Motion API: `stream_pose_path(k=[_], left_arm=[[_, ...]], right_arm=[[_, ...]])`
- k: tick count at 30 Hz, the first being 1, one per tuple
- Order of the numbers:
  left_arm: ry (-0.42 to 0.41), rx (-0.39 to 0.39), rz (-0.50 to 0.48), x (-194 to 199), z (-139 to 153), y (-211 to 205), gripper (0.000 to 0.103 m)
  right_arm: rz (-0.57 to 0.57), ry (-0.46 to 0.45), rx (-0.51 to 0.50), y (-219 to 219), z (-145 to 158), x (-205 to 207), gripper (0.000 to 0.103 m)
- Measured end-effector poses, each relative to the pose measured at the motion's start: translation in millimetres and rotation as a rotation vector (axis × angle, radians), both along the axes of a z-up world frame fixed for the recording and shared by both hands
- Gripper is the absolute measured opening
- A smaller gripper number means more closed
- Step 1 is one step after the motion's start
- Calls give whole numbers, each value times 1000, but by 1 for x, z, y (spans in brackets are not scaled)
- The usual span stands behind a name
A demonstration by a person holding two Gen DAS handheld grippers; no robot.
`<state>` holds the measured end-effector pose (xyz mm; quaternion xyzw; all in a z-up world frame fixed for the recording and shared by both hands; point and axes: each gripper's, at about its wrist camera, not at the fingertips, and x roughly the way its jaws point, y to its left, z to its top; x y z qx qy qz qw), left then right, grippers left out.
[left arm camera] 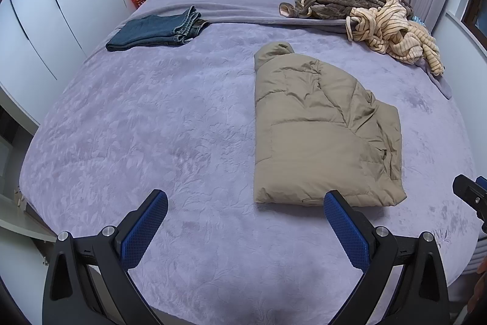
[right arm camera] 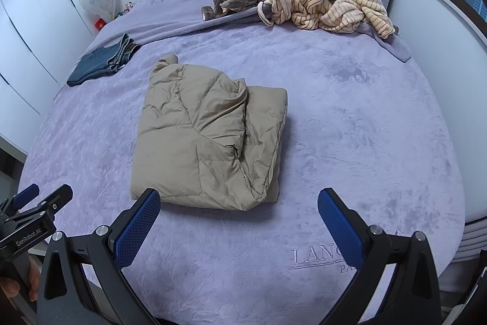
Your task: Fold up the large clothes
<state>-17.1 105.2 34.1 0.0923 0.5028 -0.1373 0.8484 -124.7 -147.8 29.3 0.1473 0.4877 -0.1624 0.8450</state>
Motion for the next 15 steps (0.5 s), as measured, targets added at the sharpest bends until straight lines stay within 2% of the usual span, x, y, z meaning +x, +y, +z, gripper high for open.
stream_pose_path(k=[15], left_arm=[[-8, -5, -18, 1, 4, -6, 103]], right_arm=[[-2, 7, 3, -1, -3, 1, 103]])
